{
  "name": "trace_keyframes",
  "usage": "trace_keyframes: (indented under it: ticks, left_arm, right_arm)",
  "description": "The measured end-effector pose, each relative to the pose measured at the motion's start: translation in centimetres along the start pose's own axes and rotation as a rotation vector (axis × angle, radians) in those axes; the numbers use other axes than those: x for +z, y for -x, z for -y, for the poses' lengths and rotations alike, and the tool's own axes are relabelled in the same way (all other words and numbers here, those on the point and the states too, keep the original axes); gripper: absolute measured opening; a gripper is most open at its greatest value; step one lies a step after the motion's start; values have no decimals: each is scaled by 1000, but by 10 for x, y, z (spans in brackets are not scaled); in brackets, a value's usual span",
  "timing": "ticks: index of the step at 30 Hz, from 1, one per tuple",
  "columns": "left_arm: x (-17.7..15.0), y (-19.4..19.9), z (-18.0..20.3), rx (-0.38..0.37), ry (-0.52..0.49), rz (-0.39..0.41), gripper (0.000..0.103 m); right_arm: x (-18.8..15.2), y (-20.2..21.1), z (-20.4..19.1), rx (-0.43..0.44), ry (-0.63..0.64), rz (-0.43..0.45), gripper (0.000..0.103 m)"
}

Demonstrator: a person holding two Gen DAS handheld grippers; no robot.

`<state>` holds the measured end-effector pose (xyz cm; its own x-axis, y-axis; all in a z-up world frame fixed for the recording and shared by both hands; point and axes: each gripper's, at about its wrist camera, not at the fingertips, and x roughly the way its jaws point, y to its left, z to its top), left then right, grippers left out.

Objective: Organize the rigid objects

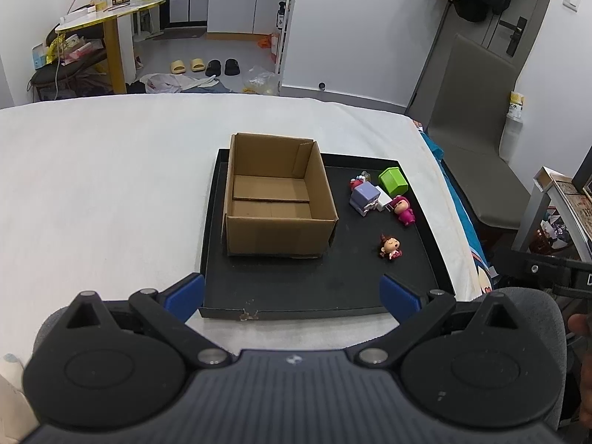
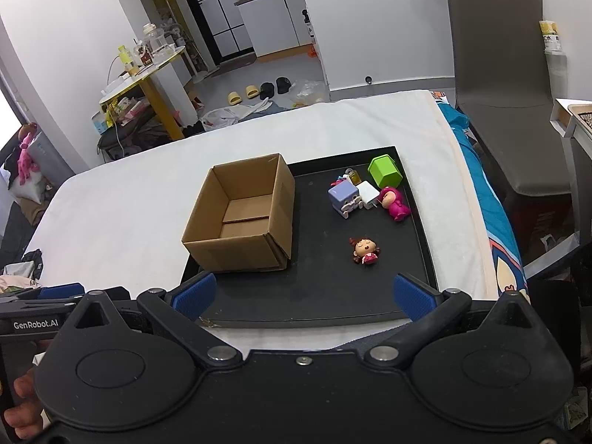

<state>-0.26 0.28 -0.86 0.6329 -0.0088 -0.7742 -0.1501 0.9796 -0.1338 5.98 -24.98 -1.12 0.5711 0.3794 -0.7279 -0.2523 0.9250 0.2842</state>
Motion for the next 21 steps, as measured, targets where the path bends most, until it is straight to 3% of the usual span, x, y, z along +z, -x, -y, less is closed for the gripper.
trace_keyframes:
  ticks: [21]
  left_arm:
    - [3, -6, -6, 2, 11, -18, 100]
  right_arm:
    - [0, -5, 1, -17, 6, -10, 103]
